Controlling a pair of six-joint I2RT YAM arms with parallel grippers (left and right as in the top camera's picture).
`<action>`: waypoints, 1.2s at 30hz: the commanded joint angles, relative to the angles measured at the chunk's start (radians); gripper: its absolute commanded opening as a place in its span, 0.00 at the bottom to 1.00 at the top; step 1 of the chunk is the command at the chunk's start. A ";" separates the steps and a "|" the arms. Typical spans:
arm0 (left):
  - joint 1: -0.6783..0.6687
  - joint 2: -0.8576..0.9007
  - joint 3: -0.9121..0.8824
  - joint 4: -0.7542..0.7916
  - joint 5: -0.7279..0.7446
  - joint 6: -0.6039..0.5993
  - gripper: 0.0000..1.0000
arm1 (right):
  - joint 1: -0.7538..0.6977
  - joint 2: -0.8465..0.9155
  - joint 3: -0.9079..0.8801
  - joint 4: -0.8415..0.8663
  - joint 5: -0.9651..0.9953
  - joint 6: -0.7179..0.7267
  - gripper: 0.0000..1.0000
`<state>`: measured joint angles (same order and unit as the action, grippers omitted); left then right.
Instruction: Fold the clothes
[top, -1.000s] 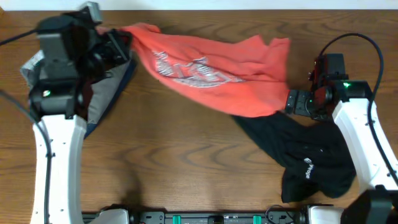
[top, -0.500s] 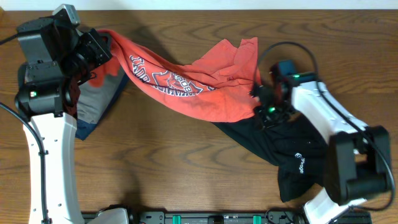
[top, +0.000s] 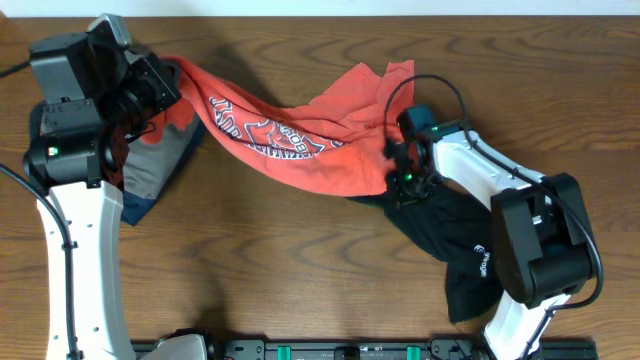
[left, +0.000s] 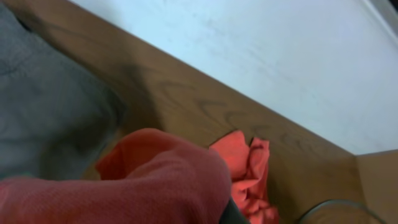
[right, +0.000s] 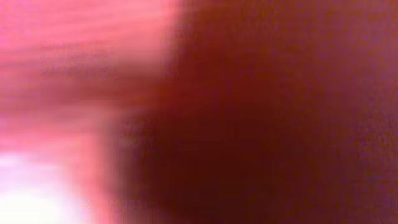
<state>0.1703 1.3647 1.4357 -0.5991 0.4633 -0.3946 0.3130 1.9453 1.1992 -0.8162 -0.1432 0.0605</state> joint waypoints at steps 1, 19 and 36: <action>0.008 -0.009 0.005 -0.011 -0.012 0.047 0.06 | -0.116 0.048 -0.019 0.023 0.418 0.126 0.03; 0.008 -0.008 0.005 -0.158 -0.084 0.088 0.06 | -0.962 0.041 0.005 0.023 -0.146 0.155 0.12; 0.008 -0.006 0.005 -0.166 -0.091 0.088 0.06 | -0.548 -0.161 0.051 -0.012 -0.088 -0.146 0.11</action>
<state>0.1703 1.3647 1.4357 -0.7624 0.3813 -0.3313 -0.2943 1.7557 1.2533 -0.8280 -0.3370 -0.0391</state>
